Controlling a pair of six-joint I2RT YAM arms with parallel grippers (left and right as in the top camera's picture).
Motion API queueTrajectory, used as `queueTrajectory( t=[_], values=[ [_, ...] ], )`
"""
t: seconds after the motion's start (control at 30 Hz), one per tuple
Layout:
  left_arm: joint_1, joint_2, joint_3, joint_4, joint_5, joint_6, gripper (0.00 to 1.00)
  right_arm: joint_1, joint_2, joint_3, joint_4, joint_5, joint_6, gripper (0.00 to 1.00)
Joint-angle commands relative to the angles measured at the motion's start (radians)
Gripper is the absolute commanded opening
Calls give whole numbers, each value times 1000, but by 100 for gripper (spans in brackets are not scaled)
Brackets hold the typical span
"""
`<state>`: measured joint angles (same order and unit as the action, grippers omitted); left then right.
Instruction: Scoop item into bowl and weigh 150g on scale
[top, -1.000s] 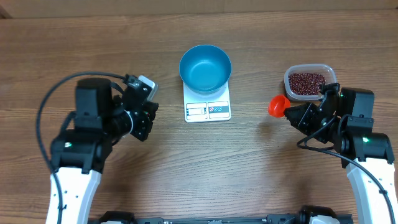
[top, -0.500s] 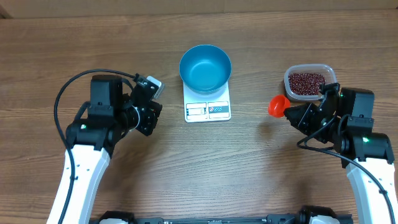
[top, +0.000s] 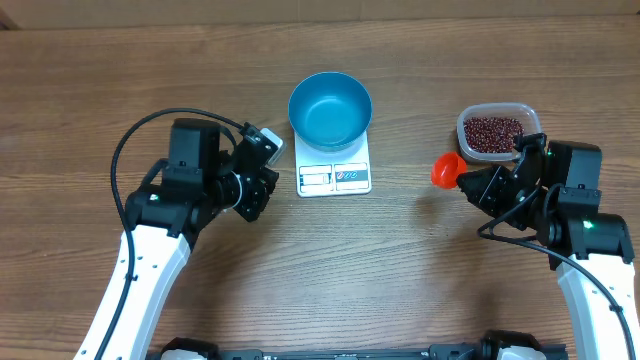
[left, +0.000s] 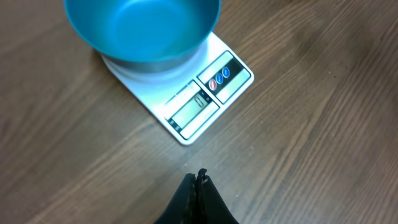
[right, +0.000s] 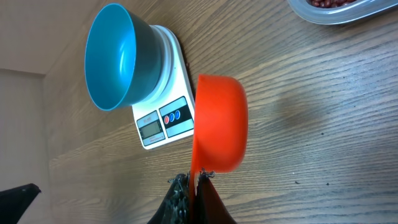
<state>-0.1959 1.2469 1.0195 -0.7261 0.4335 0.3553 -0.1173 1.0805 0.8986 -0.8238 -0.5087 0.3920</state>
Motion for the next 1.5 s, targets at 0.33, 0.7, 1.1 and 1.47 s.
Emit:
queueTrajectory(
  t=[0.33,0.7,1.1,1.47],
  values=[
    [-204,-159,-3,8,-280,-209,4,-3,-12,19,3,3,-8,4],
    [-203,-126,-3,9,-272,-267,32,-3,-12,19,3,3,-8,4],
    [-203,-90,-3,0,-273,-266,100,-3,-12,19,4,3,-8,4],
    [-203,-34,-3,-3,-273,-266,100,-3,-12,19,6,3,-8,4]
  ],
)
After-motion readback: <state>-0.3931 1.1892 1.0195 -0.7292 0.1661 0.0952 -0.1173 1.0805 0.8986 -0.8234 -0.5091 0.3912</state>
